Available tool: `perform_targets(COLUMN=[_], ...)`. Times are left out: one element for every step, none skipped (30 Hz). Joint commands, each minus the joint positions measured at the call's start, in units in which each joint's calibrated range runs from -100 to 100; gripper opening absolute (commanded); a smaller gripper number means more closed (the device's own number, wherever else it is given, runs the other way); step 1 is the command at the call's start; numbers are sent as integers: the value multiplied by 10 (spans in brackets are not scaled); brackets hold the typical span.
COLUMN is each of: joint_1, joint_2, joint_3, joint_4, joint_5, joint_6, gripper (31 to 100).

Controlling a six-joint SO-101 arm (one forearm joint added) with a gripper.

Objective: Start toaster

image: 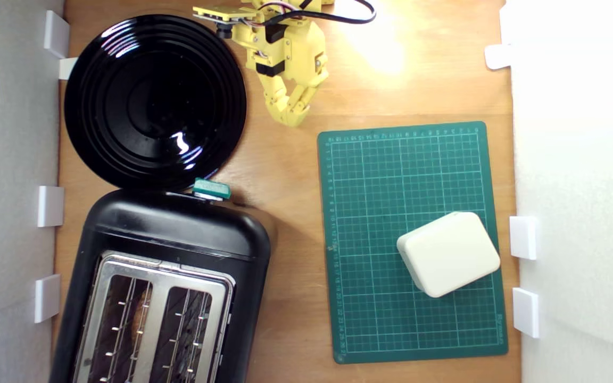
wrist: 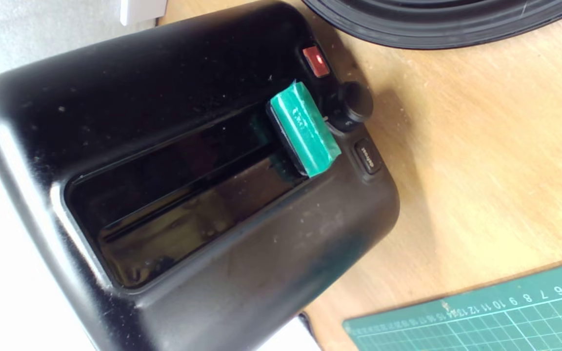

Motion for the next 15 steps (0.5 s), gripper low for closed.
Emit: perform_targets(joint_1=[0, 0, 1, 0, 0, -1, -1, -1, -1, -1, -1, -1, -1, -1, -1], joint_2=[-4, -3, -3, -3, -3, -3, -3, -3, -3, -3, -3, -3, -3, -3, -3], joint_3=[4, 4, 4, 4, 4, 4, 4, 4, 4, 4, 4, 4, 4, 4, 4], joint_4=[7, 7, 7, 7, 7, 7, 7, 7, 7, 7, 7, 7, 7, 7, 7], joint_5=[2, 2, 2, 2, 2, 2, 2, 2, 2, 2, 2, 2, 2, 2, 2], joint_6=[-1, -1, -1, -1, -1, -1, -1, -1, -1, -1, -1, -1, -1, -1, -1], gripper=[317, 317, 317, 317, 316, 316, 316, 316, 316, 316, 316, 316, 316, 316, 316])
